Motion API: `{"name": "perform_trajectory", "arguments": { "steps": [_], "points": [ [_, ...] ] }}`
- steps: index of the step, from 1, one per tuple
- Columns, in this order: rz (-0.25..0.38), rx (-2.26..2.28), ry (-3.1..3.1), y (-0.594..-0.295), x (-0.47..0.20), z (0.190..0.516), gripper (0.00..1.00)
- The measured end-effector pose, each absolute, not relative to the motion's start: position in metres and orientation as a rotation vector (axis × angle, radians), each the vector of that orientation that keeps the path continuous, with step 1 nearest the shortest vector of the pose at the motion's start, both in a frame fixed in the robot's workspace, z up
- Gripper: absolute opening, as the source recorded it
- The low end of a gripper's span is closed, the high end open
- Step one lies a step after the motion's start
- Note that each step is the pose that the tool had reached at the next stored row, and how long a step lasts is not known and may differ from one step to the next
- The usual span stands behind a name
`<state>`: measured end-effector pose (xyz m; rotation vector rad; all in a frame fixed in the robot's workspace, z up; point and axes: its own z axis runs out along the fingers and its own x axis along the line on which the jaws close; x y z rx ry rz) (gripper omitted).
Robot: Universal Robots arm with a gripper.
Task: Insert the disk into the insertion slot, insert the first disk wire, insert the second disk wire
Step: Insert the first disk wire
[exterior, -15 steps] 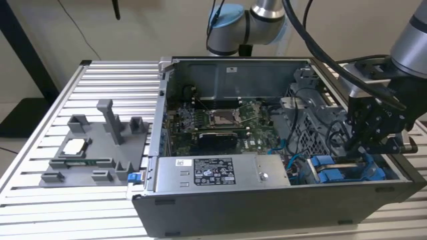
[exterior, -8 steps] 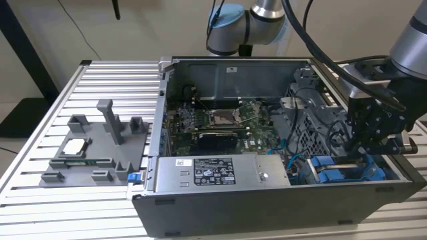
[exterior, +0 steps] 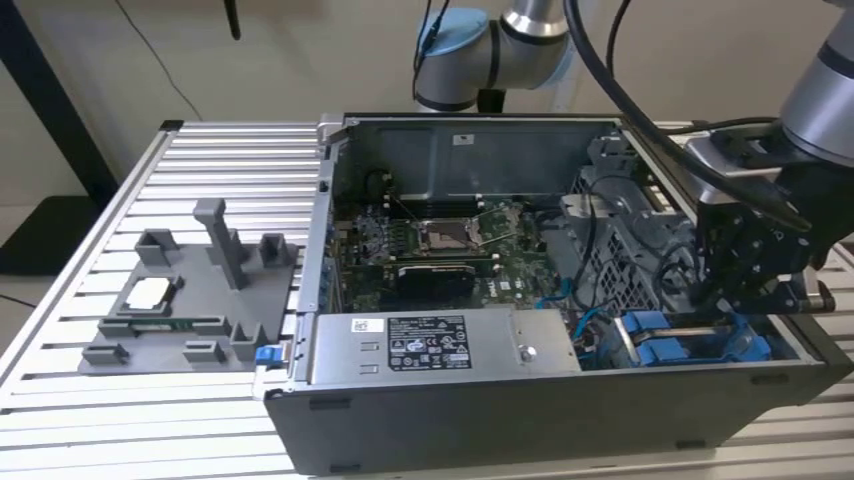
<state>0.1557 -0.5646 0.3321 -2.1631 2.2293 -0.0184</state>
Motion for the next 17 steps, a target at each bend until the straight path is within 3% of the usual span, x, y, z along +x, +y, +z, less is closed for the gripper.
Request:
{"name": "perform_trajectory", "arguments": {
  "steps": [5, 6, 17],
  "points": [
    [-0.014, -2.161, 2.227, -0.565, 0.156, 0.335, 0.2],
    [-0.016, -2.162, 2.228, -0.565, 0.156, 0.341, 0.27],
    [-0.017, -2.162, 2.229, -0.565, 0.156, 0.375, 0.27]
  ]
}}
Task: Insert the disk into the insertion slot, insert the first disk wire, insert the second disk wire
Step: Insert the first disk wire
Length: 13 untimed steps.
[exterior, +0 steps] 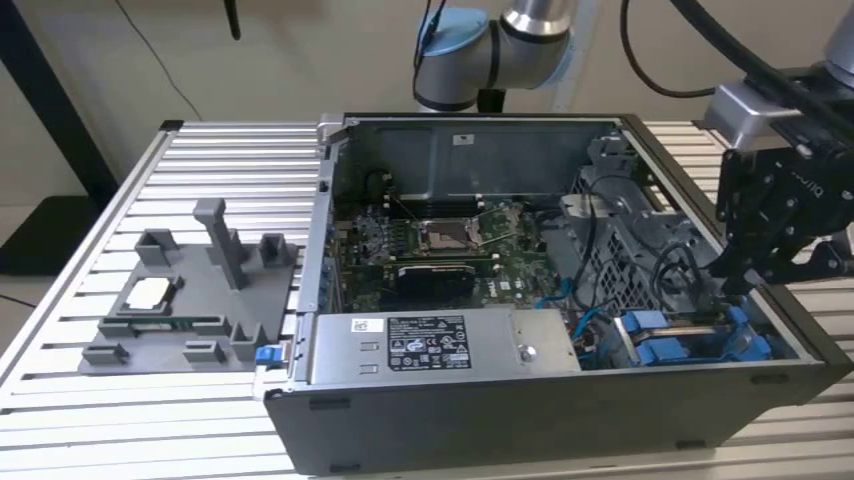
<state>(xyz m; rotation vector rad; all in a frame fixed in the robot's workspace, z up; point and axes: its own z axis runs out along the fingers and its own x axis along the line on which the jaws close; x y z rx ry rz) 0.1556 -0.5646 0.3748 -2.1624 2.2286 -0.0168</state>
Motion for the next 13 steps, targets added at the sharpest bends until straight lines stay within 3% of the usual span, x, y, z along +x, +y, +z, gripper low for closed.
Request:
{"name": "perform_trajectory", "arguments": {
  "steps": [13],
  "points": [
    [-0.017, -2.163, 2.229, -0.5645, 0.1555, 0.3849, 0.27]
  ]
}}
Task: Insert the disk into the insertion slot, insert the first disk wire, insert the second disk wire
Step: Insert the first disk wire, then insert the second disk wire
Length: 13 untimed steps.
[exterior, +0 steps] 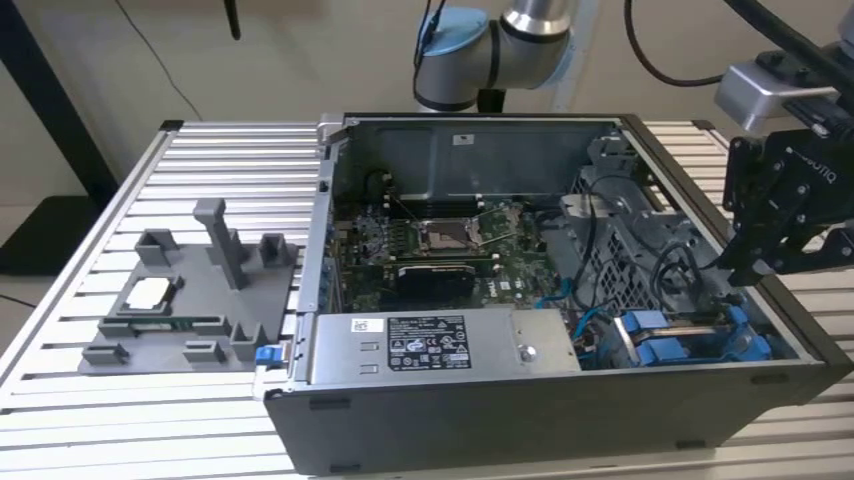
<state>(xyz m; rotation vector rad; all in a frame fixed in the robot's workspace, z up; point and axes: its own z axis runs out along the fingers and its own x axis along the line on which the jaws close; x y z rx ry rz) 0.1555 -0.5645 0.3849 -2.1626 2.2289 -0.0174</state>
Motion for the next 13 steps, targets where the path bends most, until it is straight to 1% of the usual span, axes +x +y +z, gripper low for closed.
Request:
{"name": "perform_trajectory", "arguments": {
  "steps": [13],
  "points": [
    [-0.015, -2.164, 2.23, -0.561, 0.169, 0.385, 0.27]
  ]
}}
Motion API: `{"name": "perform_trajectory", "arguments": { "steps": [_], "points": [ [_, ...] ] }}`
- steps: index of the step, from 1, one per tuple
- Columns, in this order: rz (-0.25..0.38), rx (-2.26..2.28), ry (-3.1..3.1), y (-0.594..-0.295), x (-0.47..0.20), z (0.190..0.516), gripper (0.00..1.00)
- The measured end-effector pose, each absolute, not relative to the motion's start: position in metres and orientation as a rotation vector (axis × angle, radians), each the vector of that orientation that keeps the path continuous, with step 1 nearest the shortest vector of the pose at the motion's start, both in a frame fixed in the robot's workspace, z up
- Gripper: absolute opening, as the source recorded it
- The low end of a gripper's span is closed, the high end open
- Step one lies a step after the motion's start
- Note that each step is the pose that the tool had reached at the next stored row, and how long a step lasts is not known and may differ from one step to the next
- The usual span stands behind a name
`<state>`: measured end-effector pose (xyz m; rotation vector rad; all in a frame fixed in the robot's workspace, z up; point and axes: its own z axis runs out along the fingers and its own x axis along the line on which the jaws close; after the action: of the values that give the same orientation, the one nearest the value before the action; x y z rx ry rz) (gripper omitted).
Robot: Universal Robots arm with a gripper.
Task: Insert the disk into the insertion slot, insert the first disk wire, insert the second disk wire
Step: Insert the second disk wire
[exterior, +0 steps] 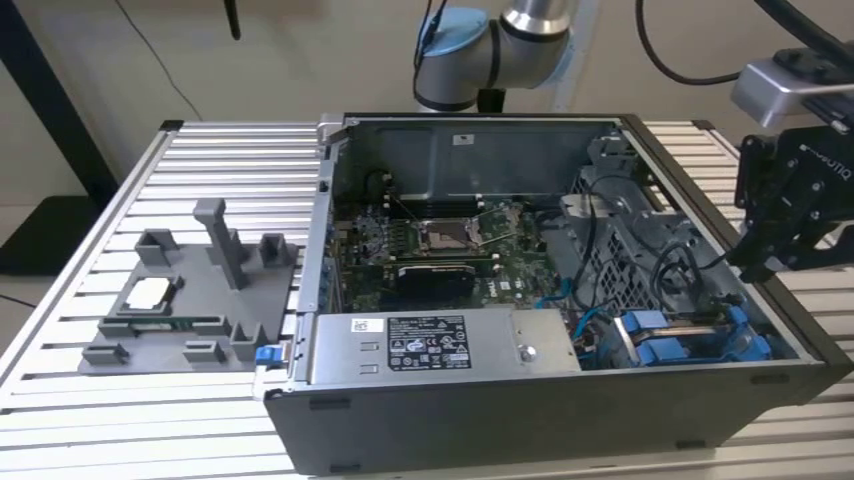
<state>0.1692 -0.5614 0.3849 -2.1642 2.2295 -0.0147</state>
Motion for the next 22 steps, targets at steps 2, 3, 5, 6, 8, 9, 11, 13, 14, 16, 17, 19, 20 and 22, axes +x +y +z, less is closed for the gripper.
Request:
{"name": "perform_trajectory", "arguments": {
  "steps": [2, 3, 5, 6, 8, 9, 11, 13, 14, 16, 17, 19, 20, 22],
  "points": [
    [-0.013, -2.165, 2.23, -0.56, 0.173, 0.385, 0.27],
    [-0.012, -2.166, 2.231, -0.56, 0.174, 0.385, 0.27],
    [-0.01, -2.167, 2.232, -0.558, 0.178, 0.385, 0.27],
    [-0.009, -2.167, 2.232, -0.558, 0.179, 0.385, 0.27],
    [-0.005, -2.169, 2.235, -0.557, 0.182, 0.386, 0.27],
    [-0.001, -2.171, 2.236, -0.557, 0.183, 0.386, 0.27],
    [0.018, -2.179, 2.245, -0.557, 0.192, 0.387, 0.27],
    [0.022, -2.179, 2.245, -0.558, 0.195, 0.387, 0.27],
    [0.024, -2.178, 2.244, -0.559, 0.196, 0.387, 0.27],
    [0.037, -2.171, 2.24, -0.559, 0.196, 0.387, 0.27],
    [0.046, -2.167, 2.236, -0.559, 0.196, 0.386, 0.27],
    [0.056, -2.161, 2.232, -0.559, 0.196, 0.386, 0.24],
    [0.057, -2.161, 2.232, -0.559, 0.196, 0.387, 0.24],
    [0.057, -2.159, 2.233, -0.56, 0.196, 0.386, 0.17]
  ]
}}
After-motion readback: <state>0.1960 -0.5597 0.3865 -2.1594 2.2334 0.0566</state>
